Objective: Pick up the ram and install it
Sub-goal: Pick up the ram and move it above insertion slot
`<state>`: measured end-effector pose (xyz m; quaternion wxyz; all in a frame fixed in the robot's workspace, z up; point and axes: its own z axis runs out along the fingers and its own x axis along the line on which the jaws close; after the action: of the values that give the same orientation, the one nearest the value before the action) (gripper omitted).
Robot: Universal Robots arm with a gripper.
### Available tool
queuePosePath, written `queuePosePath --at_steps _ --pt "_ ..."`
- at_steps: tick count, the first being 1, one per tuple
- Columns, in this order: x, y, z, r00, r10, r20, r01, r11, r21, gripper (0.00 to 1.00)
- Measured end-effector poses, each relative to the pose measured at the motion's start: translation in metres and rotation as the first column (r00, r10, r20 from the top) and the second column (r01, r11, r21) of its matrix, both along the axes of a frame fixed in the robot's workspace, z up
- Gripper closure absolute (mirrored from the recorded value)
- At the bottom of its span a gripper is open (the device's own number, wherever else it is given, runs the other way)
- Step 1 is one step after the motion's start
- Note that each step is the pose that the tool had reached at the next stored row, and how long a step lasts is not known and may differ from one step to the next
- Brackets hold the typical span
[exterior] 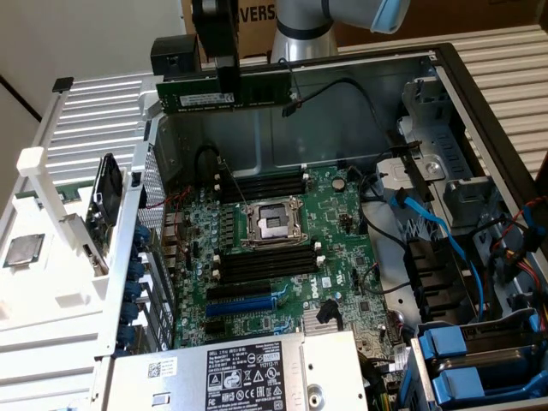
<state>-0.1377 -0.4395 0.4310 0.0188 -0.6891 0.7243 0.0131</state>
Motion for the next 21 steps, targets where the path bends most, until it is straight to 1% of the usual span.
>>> queuePosePath --at_steps 1,3,4,6,7,8,10,13,21 --pt "0.009 0.0010 -0.0034 1.0000 0.000 0.0000 0.000 1.0000 0.0000 0.87" --pt "0.015 0.0039 -0.0070 1.0000 0.000 0.0000 0.000 1.0000 -0.0001 0.87" --pt "0.016 0.0062 -0.0088 1.0000 0.000 0.0000 0.000 1.0000 0.0000 0.87" --pt "0.016 0.0197 -0.0161 1.0000 0.000 0.0000 0.000 1.0000 0.0000 0.87" --pt "0.016 0.0228 -0.0179 1.0000 0.000 0.0000 0.000 1.0000 0.0001 0.87" --pt "0.016 0.0239 -0.0197 1.0000 0.000 -0.0001 0.000 1.0000 -0.0001 0.87" --pt "0.016 0.0240 -0.0234 1.0000 0.000 0.0001 0.000 1.0000 0.0002 0.87" --pt "0.019 0.0240 -0.0323 1.0000 -0.001 0.0000 0.001 1.0000 0.0003 0.87" --pt "0.021 0.0240 -0.0326 1.0000 -0.001 -0.0001 0.001 1.0000 0.0003 0.87"
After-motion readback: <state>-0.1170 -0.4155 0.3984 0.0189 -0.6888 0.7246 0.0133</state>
